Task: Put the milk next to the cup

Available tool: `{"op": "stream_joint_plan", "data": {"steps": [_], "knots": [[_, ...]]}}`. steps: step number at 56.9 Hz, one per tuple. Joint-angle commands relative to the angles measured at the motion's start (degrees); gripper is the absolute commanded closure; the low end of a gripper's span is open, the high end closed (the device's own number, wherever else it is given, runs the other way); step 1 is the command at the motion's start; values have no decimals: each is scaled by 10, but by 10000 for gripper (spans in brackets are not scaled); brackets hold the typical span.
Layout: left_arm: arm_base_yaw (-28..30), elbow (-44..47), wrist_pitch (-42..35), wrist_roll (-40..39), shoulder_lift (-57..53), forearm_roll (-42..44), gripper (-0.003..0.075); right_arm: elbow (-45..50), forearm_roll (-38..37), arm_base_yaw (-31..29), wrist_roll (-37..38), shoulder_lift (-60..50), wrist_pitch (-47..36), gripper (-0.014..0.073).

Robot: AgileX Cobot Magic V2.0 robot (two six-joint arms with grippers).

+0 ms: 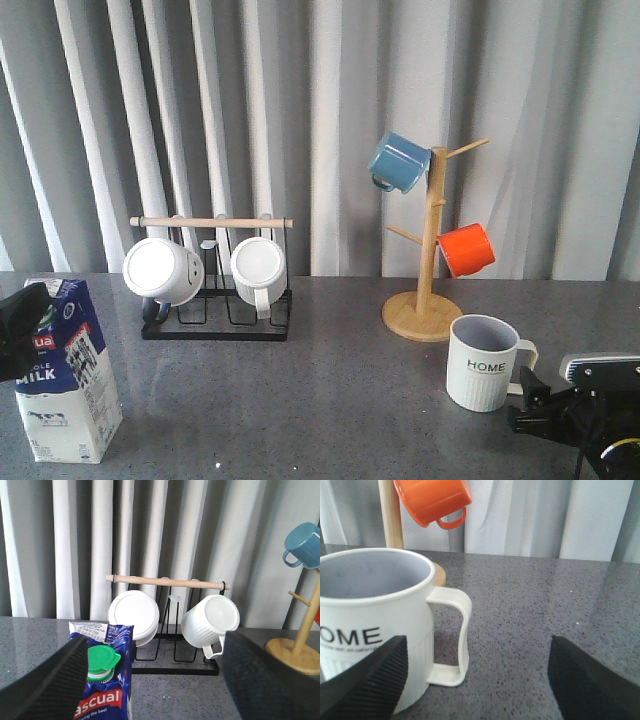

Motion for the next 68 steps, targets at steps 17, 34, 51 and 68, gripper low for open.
{"op": "stream_joint_plan", "data": {"steps": [17, 34, 51, 68], "knots": [[-2, -20, -41, -3, -7, -2, 182, -60, 19, -12, -5, 20, -34, 36], [-2, -20, -41, -3, -7, -2, 182, -79, 9, -28, -3, 44, -28, 36], [-2, -20, -40, -3, -7, -2, 182, -141, -44, -29, 11, 78, 14, 36], [-2, -20, -40, -3, -7, -2, 182, -200, -78, -29, 64, 108, 32, 377]]}}
